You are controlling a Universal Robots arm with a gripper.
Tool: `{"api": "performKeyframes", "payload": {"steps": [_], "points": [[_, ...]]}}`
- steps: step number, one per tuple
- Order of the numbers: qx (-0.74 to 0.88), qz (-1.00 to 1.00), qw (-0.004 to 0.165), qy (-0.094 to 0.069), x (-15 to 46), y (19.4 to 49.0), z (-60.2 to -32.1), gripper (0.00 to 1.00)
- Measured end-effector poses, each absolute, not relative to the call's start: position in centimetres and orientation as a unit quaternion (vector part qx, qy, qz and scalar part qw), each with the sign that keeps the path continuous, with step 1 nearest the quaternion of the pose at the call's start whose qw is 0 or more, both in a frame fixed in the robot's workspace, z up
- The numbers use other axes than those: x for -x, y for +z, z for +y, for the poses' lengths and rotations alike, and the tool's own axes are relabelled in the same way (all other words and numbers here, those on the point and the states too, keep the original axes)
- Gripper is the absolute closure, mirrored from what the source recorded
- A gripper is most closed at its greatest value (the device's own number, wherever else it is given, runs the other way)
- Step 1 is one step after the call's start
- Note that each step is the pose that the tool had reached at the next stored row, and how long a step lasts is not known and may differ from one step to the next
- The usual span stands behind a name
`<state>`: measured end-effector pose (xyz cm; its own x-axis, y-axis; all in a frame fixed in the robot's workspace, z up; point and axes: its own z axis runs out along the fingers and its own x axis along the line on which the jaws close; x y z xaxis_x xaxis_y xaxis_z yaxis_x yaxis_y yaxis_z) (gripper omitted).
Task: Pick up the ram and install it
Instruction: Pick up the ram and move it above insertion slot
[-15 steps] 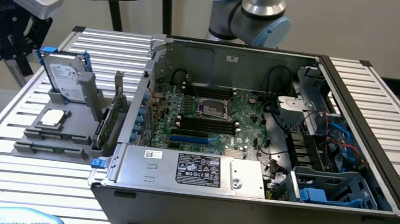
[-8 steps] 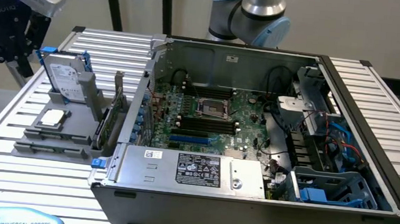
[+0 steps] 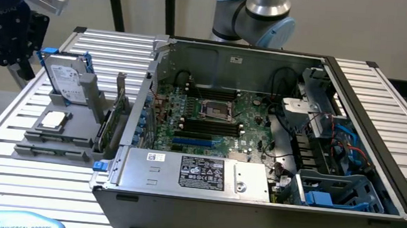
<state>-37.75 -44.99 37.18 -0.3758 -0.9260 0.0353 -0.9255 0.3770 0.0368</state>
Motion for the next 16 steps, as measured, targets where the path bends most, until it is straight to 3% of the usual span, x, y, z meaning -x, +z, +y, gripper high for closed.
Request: {"api": "performKeyframes", "payload": {"steps": [16], "points": [[-0.658,-0.752,0.022,-0.001,37.8,36.0,-45.1,0.89]]}}
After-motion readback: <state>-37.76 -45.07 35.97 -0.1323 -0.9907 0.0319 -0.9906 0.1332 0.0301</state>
